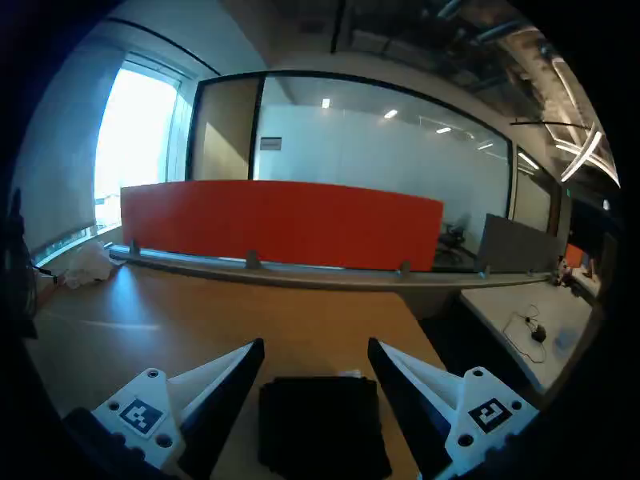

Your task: Fold towel

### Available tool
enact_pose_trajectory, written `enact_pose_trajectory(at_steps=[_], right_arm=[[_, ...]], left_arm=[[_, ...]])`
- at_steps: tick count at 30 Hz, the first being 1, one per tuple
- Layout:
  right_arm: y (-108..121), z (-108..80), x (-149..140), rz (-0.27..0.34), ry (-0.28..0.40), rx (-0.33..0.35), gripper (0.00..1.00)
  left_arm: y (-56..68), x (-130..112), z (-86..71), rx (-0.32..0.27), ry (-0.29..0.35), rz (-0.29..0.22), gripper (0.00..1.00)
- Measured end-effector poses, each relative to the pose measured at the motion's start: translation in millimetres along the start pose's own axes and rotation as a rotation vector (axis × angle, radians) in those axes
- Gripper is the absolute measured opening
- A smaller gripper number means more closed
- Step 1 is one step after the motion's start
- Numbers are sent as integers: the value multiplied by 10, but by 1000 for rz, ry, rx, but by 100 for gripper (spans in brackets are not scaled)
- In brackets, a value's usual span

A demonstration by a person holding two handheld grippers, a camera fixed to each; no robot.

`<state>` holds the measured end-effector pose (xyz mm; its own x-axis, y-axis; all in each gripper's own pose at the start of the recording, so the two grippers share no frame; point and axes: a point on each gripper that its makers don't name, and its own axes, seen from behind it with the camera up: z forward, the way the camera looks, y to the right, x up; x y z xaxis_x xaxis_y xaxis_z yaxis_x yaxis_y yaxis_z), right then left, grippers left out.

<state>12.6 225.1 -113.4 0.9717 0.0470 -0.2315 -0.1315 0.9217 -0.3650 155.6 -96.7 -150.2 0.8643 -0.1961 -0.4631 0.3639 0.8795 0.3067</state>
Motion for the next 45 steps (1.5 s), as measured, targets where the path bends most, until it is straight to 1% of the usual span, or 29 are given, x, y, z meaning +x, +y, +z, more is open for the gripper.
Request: enact_pose_trajectory(at_steps=[5,12,17,23,27,33,38,41,45], right_arm=[[-39,33,212,10,43,-21,100],[-184,39,508,34,116,-34,100],[-397,57,639,49,145,-23,100],[-672,95,760,50,178,-10,100],[-874,115,847,61,200,6,100],[-1135,146,923,82,212,17,100],[-1319,161,943,69,220,20,100],[-1402,169,930,58,219,21,100],[-1459,171,916,60,213,19,100]], left_arm=[[-58,241,-13,9,77,-16,92],[-183,490,-21,31,150,-43,92],[-215,627,-36,33,187,-45,92],[-229,753,-56,31,229,-21,92],[-241,784,-60,30,241,-13,92],[-280,797,-59,30,249,-15,92],[-302,820,-64,24,262,-13,92],[-312,836,-64,19,269,-10,92],[-319,849,-64,13,276,-1,92]])
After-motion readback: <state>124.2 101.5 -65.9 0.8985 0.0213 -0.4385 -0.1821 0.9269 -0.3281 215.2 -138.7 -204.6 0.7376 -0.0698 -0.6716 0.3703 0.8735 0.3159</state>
